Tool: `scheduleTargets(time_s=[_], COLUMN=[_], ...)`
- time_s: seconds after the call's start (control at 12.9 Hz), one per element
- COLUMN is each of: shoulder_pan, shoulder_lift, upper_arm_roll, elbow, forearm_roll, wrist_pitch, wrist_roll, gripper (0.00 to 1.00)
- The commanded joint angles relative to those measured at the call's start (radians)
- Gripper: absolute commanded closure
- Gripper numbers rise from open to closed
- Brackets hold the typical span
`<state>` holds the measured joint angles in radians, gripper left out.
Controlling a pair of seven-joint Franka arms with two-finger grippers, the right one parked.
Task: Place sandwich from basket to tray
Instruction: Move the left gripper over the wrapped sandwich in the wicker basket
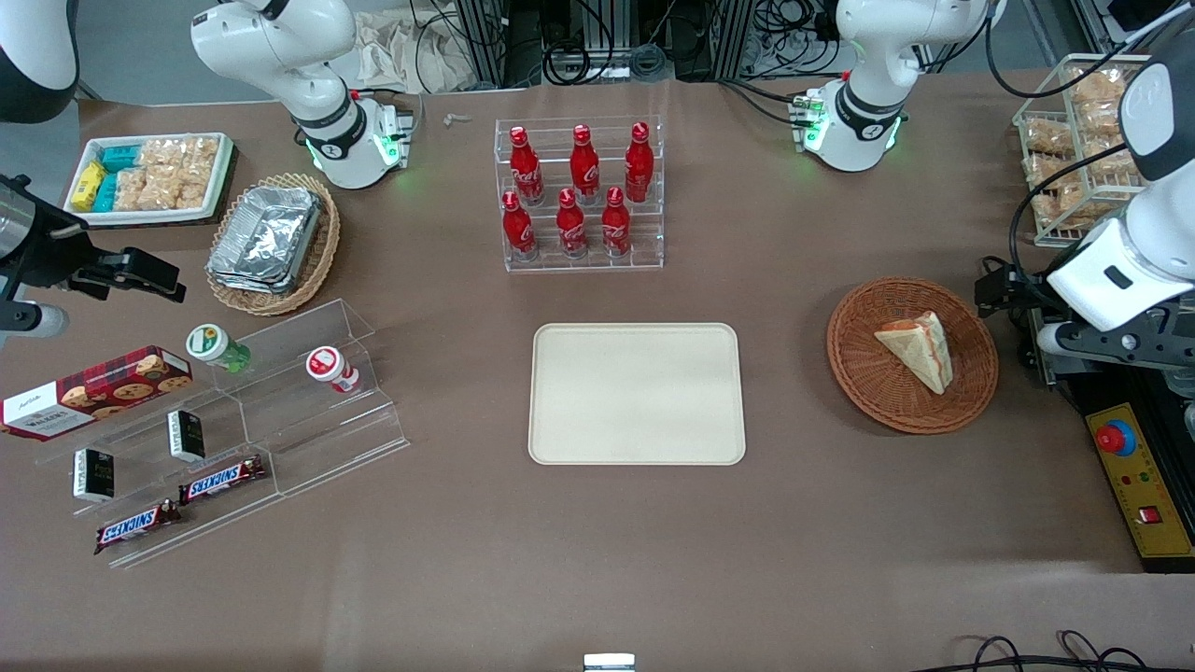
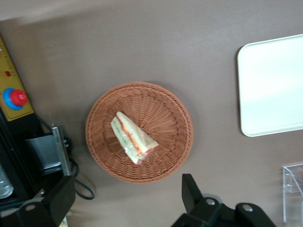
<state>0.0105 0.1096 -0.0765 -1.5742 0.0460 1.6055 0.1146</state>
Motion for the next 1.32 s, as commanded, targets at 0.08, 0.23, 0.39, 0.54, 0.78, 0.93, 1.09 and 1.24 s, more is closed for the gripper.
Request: scheduleTargets(time_s=[0.08, 0.23, 0.39, 0.54, 0.78, 0.93, 1.09, 1.24], shoulder_pan=[0.009, 0.011, 0.011, 0.019, 0.029, 0.031, 0.031, 0.064], shoulder_lift=[0.021, 0.024, 0.015, -0.028, -0.163, -0.212, -0.208, -0.189], upper_arm_roll=[-0.012, -0.012, -0.011, -0.006, -0.005, 0.003, 0.004, 0.021], elbow=[0.051, 0.053, 0.025, -0.068, -0.359, -0.539, -0.643, -0.700], forearm_roll=[0.018, 0.017, 0.022, 0.018, 0.018, 0.021, 0.032, 0.035], wrist_pitch=[-0.030, -0.038, -0.070, -0.050, 0.174, 0.328, 0.454, 0.537], wrist_roll=[-0.010, -0.012, -0.041, -0.209, -0.436, -0.637, -0.729, -0.736], gripper=[0.00, 0.00, 0.00, 0.00, 0.00, 0.00, 0.00, 0.00])
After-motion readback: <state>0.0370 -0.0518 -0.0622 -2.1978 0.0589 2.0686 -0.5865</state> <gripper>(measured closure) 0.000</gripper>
